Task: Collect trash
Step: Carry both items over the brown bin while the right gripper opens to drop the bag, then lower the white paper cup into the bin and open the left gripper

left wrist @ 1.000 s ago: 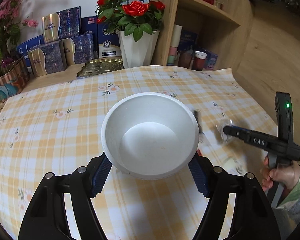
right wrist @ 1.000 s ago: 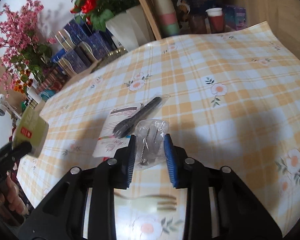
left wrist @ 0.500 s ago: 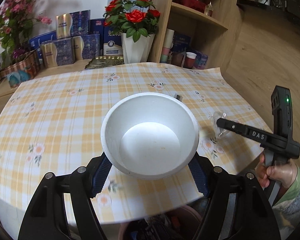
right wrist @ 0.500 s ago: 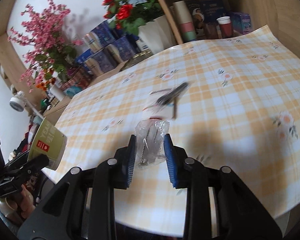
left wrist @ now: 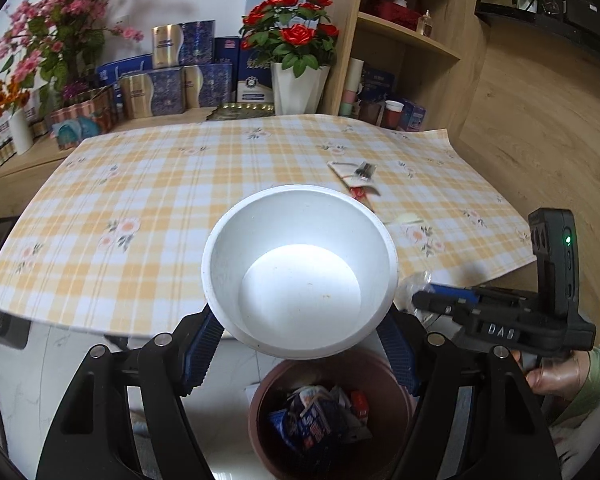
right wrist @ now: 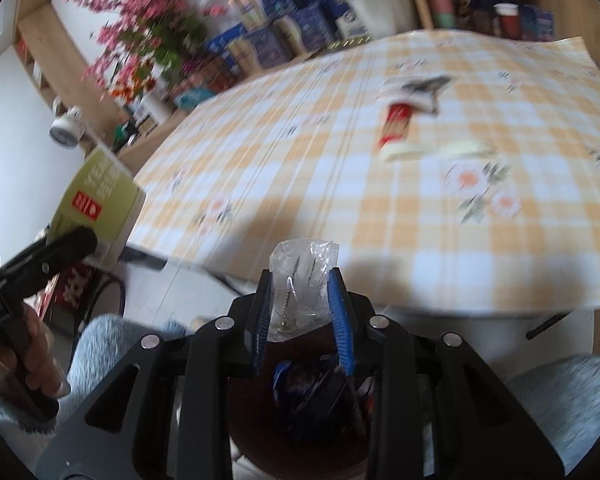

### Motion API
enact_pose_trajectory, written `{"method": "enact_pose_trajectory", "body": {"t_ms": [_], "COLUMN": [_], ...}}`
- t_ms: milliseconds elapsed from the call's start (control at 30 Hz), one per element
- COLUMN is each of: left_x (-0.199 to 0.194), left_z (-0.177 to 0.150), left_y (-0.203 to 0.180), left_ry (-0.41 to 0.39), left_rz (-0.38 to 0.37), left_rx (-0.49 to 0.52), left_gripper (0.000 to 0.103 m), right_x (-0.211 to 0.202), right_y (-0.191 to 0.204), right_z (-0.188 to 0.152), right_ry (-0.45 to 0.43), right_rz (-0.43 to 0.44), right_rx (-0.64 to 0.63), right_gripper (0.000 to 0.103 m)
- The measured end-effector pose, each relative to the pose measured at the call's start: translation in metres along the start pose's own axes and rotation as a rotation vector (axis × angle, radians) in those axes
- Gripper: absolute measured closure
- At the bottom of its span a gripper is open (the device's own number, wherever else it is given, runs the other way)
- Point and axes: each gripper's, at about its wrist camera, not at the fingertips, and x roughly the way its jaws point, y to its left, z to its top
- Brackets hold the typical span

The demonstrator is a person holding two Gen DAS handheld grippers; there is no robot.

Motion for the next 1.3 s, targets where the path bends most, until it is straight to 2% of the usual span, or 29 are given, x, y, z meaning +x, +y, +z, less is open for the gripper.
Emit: {"method": "enact_pose_trajectory", "body": {"t_ms": [133,267,400,500,600,633,667,700,767,900,967,1033,1167,1300], "left_x": [-0.006,-0.009,-0.008,-0.006,-0.004,-0.003,-0.002,-0.001,0.0,0.005,0.008,0.011,0.02,0.036], "left_z": [-0.018,-0.029,-0.035,-0.036,-0.036,-0.037,-0.038,-0.039,-0.041,-0.048,-0.05,-0.051,-0.055,-0.063], "left_y": [0.004,0.005,0.006,0.007,0.005,0.005,0.004,0.003,0.003,0.001,-0.001,-0.003,-0.01,-0.016], "left_ry": [0.006,0.007,0.012,0.015,0.02,0.022,0.024,0.026,0.027,0.04,0.045,0.05,0.065,0.099], "left_rz": [0.015,0.033,0.044,0.042,0.041,0.041,0.041,0.04,0.039,0.031,0.022,0.011,-0.014,-0.057], "left_rx": [-0.026,-0.034,-0.036,-0.041,-0.038,-0.037,-0.036,-0.035,-0.036,-0.034,-0.023,-0.01,0.018,0.046], "left_gripper": [0.032,0.032,0.032,0.032,0.032,0.032,0.032,0.032,0.032,0.032,0.032,0.032,0.032,0.032], "right_x": [0.022,0.045,0.054,0.058,0.058,0.056,0.054,0.051,0.042,0.022,0.008,-0.009,-0.031,-0.042], "right_y": [0.011,0.006,-0.002,-0.004,0.001,0.002,0.002,0.002,0.002,0.002,0.003,0.0,-0.013,-0.028], "right_z": [-0.023,-0.039,-0.045,-0.047,-0.049,-0.048,-0.047,-0.045,-0.041,-0.03,-0.025,-0.02,-0.011,-0.008], "right_ry": [0.118,0.24,0.296,0.316,0.315,0.31,0.3,0.288,0.246,0.156,0.083,-0.018,-0.165,-0.263], "right_rz": [-0.004,-0.027,-0.035,-0.032,-0.031,-0.034,-0.04,-0.046,-0.066,-0.144,-0.196,-0.266,-0.374,-0.436], "right_rx": [-0.016,0.023,0.068,0.079,0.061,0.057,0.053,0.049,0.039,-0.02,-0.066,-0.106,-0.12,-0.093], "right_gripper": [0.072,0.072,0.071,0.06,0.055,0.045,0.037,0.034,0.022,0.014,0.008,0.006,0.006,0.006]}}
